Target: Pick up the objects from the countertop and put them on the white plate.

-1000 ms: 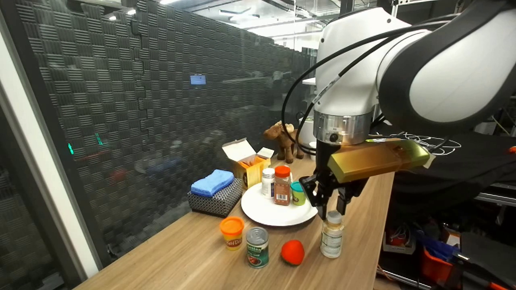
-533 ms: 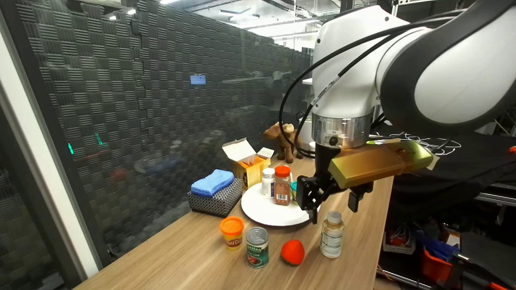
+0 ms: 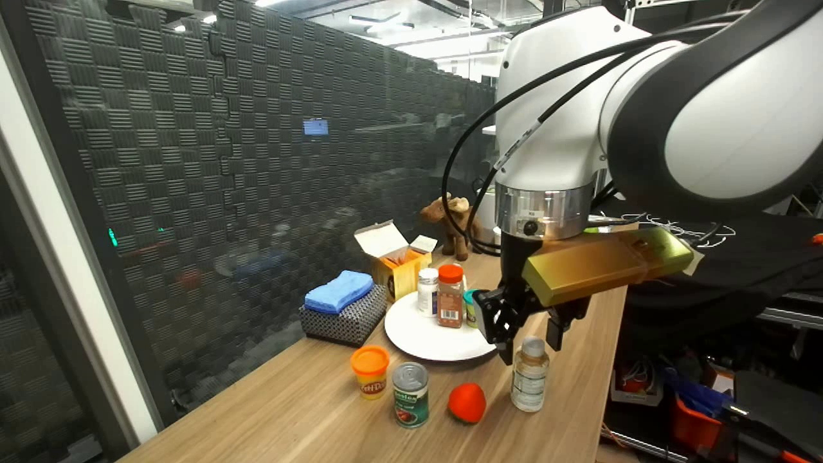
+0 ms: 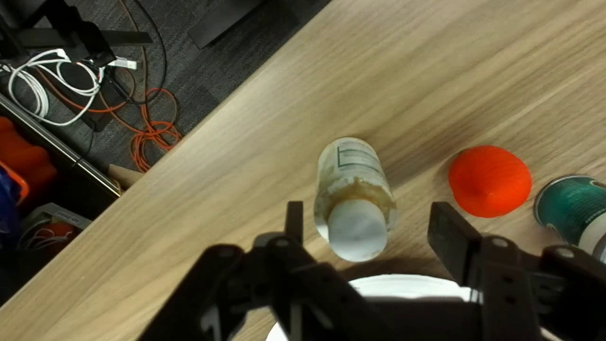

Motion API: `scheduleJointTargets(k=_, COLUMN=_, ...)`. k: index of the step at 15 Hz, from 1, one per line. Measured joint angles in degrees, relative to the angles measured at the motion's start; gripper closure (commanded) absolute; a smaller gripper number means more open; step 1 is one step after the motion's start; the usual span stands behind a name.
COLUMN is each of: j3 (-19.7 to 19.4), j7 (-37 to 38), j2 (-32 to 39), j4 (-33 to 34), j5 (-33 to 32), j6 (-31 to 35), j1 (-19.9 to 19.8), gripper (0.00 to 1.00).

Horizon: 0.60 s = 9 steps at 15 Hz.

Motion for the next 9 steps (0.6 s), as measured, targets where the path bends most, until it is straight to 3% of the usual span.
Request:
scheduleJointTargets(k=4, j3=0.0, j7=-0.2, j2=0.0, j4=0.0, j5=1.5, j6=0.0, j1=0.0, gripper=0.89)
scheduleJointTargets(k=9, j3=0.0, j7=-0.1, j2=-0.2, j4=0.3, j5=1.8, j6=0.0, j1=0.0, gripper=0.86)
